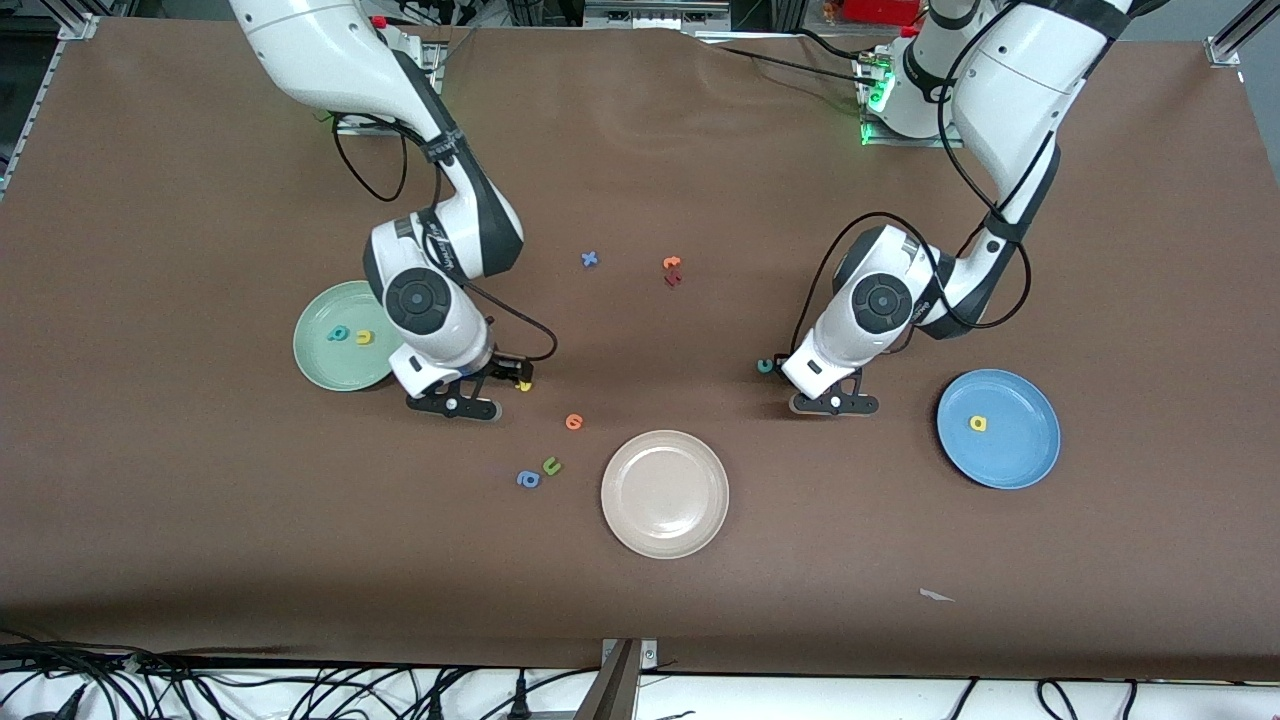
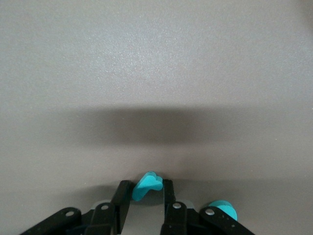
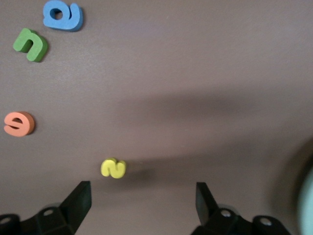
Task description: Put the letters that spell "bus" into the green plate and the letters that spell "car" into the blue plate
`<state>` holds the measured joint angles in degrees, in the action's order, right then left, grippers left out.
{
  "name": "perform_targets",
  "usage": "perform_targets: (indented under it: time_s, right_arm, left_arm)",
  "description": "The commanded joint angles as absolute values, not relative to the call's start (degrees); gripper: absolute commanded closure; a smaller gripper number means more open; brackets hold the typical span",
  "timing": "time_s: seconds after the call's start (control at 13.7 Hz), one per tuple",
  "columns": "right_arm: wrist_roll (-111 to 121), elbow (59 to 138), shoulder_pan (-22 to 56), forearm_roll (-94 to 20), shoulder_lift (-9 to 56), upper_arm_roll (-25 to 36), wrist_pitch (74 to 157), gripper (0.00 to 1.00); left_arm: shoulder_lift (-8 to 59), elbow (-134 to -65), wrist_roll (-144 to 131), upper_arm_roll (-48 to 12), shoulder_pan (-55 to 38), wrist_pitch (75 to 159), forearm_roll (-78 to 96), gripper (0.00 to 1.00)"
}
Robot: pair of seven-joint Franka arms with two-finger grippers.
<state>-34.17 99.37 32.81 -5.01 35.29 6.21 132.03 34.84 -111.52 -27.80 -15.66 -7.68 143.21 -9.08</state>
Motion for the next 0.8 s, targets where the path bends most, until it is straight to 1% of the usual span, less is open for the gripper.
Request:
perform_targets:
  time_s: [0.0, 0.07, 0.15, 0.44, 0.51, 0.66, 0.73]
  right_arm:
    - [-39.5, 97.6, 33.6, -7.3, 38.8, 6.1, 136.4, 0.25]
    - [-39.7, 97.7, 33.9, -7.6, 39.5, 6.0, 137.5, 0.26]
    - [-39.8, 97.9, 34.4, -7.7, 40.0, 6.0, 138.0, 0.32]
    - [-39.7, 98.0, 35.2, -7.6, 40.9, 6.0, 138.3, 0.47]
    - [-39.7, 98.0, 35.7, -7.6, 41.1, 6.0, 138.3, 0.53]
    - [-39.5, 97.9, 35.7, -7.6, 41.1, 6.0, 138.3, 0.75]
    - [-38.9, 97.9, 35.5, -7.6, 41.1, 6.0, 138.3, 0.81]
  left_arm:
    - [37.3, -109.2, -29.7, -15.4, -7.9, 143.8, -11.5, 0.69]
    - [37.4, -109.2, -29.8, -15.4, -8.0, 143.8, -11.5, 0.70]
    - [37.4, -109.2, -29.8, -15.4, -8.0, 143.8, -11.5, 0.74]
    - [37.6, -109.2, -29.8, -15.4, -8.0, 143.8, -11.5, 0.81]
    - [37.6, -109.2, -29.7, -15.4, -8.0, 143.8, -11.5, 0.83]
    - [37.6, -109.2, -29.7, -15.4, -8.0, 143.9, -11.5, 0.86]
    - [37.6, -109.2, -29.7, -15.4, -8.0, 143.9, -11.5, 0.87]
